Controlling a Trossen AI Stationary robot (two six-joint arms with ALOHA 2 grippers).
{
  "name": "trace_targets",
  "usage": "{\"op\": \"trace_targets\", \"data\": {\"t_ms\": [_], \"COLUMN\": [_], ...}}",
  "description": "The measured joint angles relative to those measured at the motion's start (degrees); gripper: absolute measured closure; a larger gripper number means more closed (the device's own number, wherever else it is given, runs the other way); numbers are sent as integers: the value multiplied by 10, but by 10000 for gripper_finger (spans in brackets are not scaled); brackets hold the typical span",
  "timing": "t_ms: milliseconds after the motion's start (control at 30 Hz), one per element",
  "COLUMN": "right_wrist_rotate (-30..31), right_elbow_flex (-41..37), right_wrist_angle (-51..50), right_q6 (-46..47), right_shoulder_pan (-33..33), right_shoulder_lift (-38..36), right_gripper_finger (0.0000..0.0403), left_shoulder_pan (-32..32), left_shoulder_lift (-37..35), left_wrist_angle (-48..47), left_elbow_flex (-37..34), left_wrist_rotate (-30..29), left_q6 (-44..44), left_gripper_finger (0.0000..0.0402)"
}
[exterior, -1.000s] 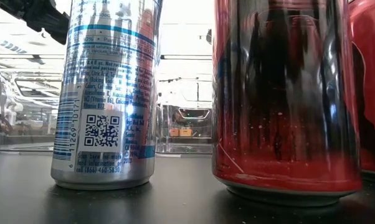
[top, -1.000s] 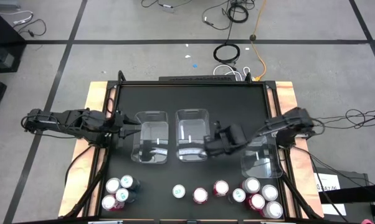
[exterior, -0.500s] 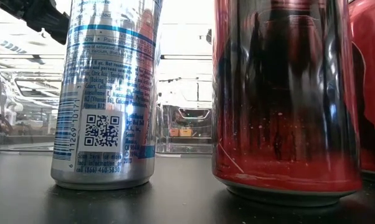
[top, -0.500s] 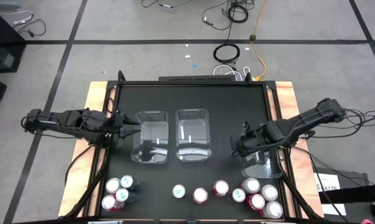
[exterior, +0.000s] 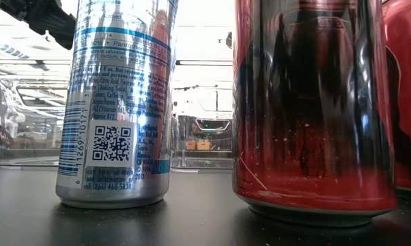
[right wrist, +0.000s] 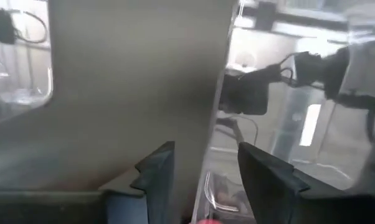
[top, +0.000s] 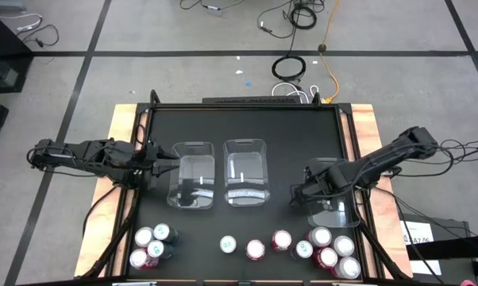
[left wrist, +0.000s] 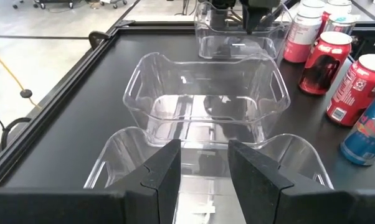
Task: Sort soda cans
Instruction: Move the bottom right transparent bin to the middle right of the table
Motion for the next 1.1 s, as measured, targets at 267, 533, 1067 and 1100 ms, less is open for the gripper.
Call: {"op": "trace_targets", "data": {"t_ms": [267,533,1067,1100], "right_wrist_rotate": [-27,-19,19,19], "right_elbow_flex": [-39,-39,94,114], "right_wrist_angle": [63,81,153,151], "right_q6": [-13,-42,-204,-211], "right_shoulder_pan": [-16,-89,-240,-243], "right_shoulder_lift": [24,25,162,181], "right_gripper_finger": [374,400,402,402], "left_shoulder_pan": [0,0,0,0], "left_shoulder_lift": [0,0,0,0], "left_wrist_angle": [0,0,1,1], "left_elbow_flex": [0,0,0,0], "left_wrist_rotate": [-1,-1,-7,-11], "left_q6": [0,0,1,1], "left_gripper_finger": [257,257,257,257]}}
